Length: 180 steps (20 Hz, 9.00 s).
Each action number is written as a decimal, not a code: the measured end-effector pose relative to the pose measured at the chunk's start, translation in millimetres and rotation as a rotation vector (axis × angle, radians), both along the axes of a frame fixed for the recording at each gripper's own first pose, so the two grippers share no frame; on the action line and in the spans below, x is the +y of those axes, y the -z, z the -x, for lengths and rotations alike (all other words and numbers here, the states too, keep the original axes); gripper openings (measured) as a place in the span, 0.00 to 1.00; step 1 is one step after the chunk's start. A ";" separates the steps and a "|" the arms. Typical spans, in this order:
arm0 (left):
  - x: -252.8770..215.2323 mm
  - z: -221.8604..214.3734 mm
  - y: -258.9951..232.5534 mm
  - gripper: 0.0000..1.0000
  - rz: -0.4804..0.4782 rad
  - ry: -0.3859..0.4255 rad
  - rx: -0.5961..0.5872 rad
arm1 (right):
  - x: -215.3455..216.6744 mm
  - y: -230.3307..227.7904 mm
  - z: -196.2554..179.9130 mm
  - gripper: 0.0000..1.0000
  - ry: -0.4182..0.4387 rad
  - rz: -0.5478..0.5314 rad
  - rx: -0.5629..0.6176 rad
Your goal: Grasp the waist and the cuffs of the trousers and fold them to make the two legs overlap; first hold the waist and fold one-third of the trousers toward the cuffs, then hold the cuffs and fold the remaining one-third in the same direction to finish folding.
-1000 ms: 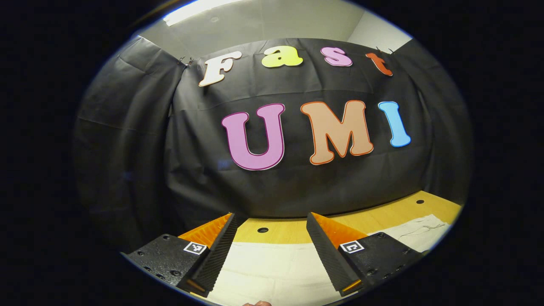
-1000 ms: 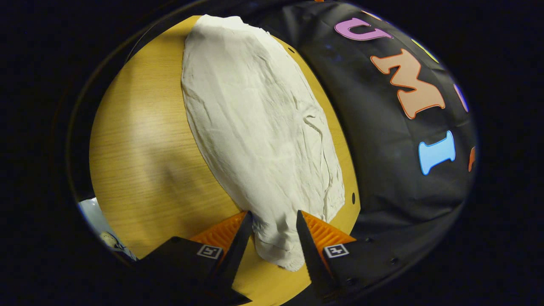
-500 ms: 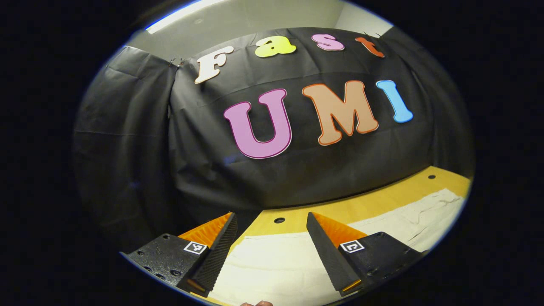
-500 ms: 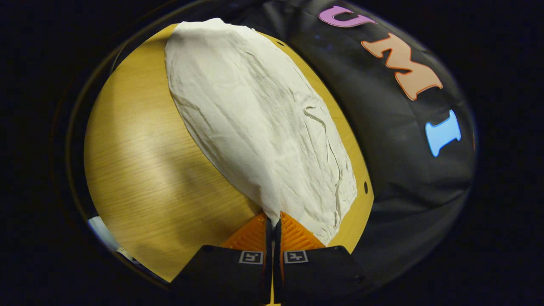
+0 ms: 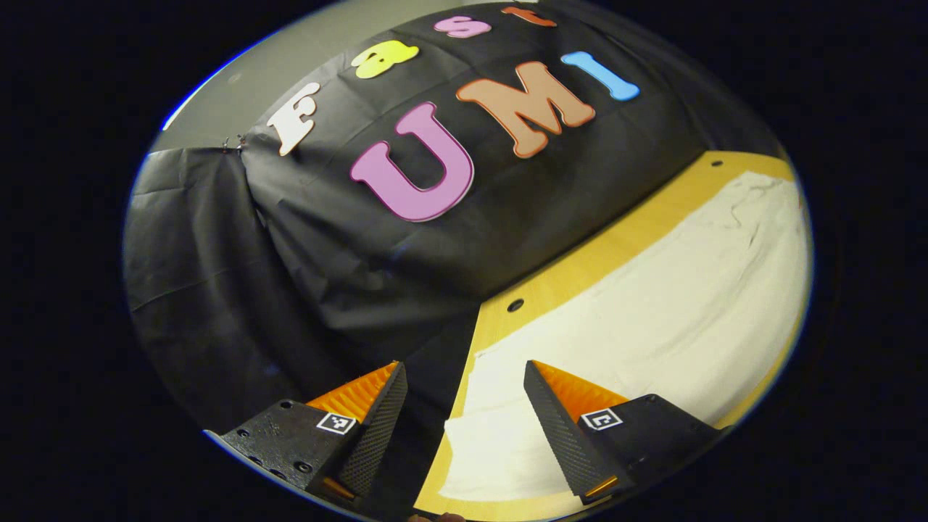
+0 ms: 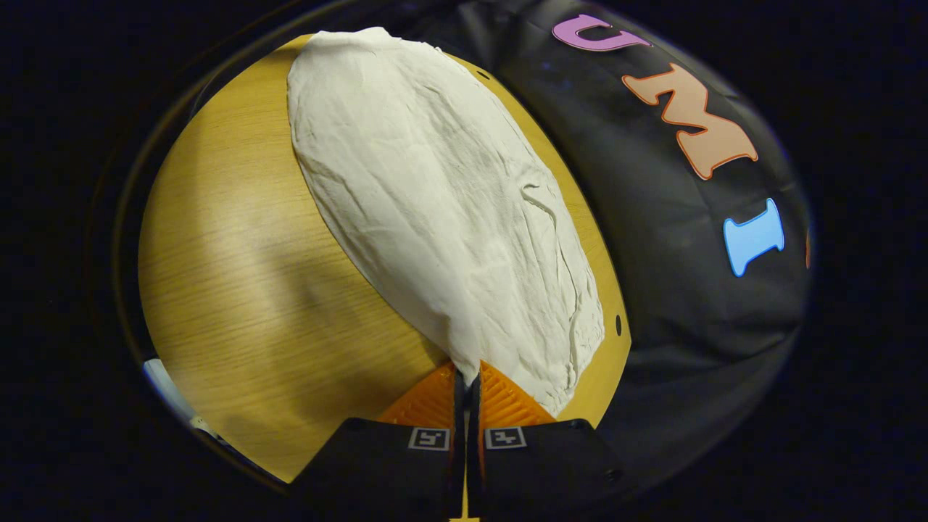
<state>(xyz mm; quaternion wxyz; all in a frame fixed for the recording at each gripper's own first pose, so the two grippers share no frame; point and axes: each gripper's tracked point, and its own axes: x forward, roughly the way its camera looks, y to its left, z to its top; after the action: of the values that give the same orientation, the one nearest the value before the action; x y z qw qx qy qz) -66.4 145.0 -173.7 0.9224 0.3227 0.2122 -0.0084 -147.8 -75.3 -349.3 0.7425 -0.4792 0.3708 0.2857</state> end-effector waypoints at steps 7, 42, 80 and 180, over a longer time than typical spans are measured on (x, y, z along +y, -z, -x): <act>36.7 49.2 58.7 0.97 -0.148 0.071 0.196 | 1.1 0.1 -0.8 0.04 -0.015 0.017 -0.003; 34.2 69.2 152.0 0.00 -0.450 0.404 0.695 | -2.2 2.1 -0.9 0.04 0.013 0.049 -0.074; 11.6 -218.9 70.6 0.00 -0.278 0.132 0.352 | 15.5 -93.5 -249.7 0.03 0.356 -0.031 -0.453; -47.8 -164.1 -51.0 0.96 0.638 -0.093 0.072 | 152.7 -147.6 -239.6 0.15 0.780 -0.872 -0.056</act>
<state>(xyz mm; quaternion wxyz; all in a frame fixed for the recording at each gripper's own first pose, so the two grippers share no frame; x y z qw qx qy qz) 97.7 97.1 -122.7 0.9683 0.0068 0.2458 -0.0437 91.8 77.4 -201.7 0.9309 0.0352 0.3482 0.1050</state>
